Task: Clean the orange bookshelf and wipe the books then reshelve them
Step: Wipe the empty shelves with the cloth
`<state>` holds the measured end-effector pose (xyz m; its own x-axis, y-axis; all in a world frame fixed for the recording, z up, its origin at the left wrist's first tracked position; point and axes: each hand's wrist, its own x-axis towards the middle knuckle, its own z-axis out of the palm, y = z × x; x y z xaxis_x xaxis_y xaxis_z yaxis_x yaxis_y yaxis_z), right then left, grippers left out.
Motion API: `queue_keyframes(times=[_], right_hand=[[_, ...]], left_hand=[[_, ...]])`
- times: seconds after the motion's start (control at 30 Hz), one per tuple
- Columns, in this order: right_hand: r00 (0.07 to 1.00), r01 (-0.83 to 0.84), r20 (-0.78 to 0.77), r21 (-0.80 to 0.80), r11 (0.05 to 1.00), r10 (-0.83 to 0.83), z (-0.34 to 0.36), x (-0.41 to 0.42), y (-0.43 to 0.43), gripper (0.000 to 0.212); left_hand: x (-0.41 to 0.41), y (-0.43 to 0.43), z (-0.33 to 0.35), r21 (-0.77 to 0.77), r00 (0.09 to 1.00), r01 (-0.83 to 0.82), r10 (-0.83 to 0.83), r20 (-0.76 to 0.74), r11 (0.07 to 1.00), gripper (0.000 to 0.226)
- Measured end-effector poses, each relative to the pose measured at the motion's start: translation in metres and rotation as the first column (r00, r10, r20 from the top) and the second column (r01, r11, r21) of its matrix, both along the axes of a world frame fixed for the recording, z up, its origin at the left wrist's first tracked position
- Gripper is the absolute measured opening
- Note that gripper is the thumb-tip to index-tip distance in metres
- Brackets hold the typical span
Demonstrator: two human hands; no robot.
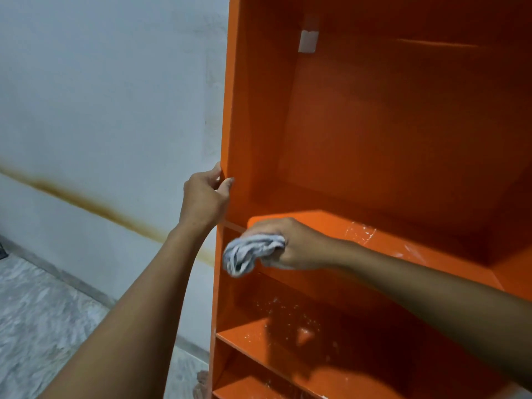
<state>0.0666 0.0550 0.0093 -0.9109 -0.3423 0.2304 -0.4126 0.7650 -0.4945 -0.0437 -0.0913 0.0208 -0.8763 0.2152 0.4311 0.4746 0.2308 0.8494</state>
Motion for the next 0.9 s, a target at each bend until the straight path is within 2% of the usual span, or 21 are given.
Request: queue_keyframes(times=[0.1,0.17,0.23,0.3,0.4,0.43,0.5,0.53,0.57,0.63,0.73,0.9], right_hand=[[0.998,0.004,0.056,-0.031,1.0,-0.002,0.017,0.032,0.0,0.041],[0.993,0.118,0.027,-0.113,0.987,-0.116,0.036,0.039,0.027,0.045],[0.95,0.294,-0.058,-0.15,0.944,-0.306,0.052,0.039,0.067,0.049],[0.844,0.491,-0.13,-0.202,0.847,-0.52,0.06,0.036,0.111,0.049],[0.603,0.769,-0.103,-0.188,0.611,-0.791,0.047,0.024,0.182,0.04],[0.571,0.805,-0.089,-0.136,0.578,-0.816,0.04,0.02,0.201,0.037],[0.61,0.791,-0.075,0.001,0.612,-0.789,0.024,0.017,0.217,0.037],[0.632,0.775,-0.072,0.055,0.63,-0.772,0.017,0.013,0.218,0.038],[0.657,0.754,-0.054,0.077,0.653,-0.752,0.011,0.009,0.215,0.038],[0.698,0.716,-0.01,0.031,0.697,-0.716,0.005,0.0,0.205,0.036],[0.772,0.636,-0.028,0.059,0.769,-0.636,0.004,-0.016,0.202,0.035],[0.784,0.621,0.002,0.014,0.784,-0.621,0.0,-0.012,0.194,0.028]], left_hand=[[0.004,0.006,-0.005,0.023,0.998,-0.031,0.032,-0.05,0.999,0.039],[0.007,0.011,-0.011,0.02,0.988,-0.085,0.086,-0.127,0.996,0.037],[0.009,0.018,-0.02,0.036,0.976,-0.136,0.141,-0.165,0.99,0.033],[0.015,0.026,-0.03,0.053,0.976,-0.171,0.177,-0.128,0.984,0.033],[0.031,0.041,-0.044,-0.08,0.951,-0.295,0.301,0.074,0.952,0.064],[0.038,0.047,-0.049,-0.109,0.927,-0.323,0.338,0.165,0.94,0.073],[0.055,0.055,-0.053,-0.115,0.858,-0.359,0.376,0.35,0.926,0.081],[0.06,0.057,-0.055,-0.11,0.819,-0.363,0.373,0.435,0.925,0.078],[0.063,0.058,-0.058,-0.084,0.794,-0.346,0.339,0.505,0.935,0.068],[0.066,0.062,-0.06,0.056,0.763,-0.252,0.163,0.625,0.966,0.043],[0.064,0.067,-0.059,0.224,0.7,-0.238,0.007,0.714,0.945,0.044],[0.058,0.067,-0.055,0.264,0.636,-0.235,-0.058,0.77,0.935,0.047]])
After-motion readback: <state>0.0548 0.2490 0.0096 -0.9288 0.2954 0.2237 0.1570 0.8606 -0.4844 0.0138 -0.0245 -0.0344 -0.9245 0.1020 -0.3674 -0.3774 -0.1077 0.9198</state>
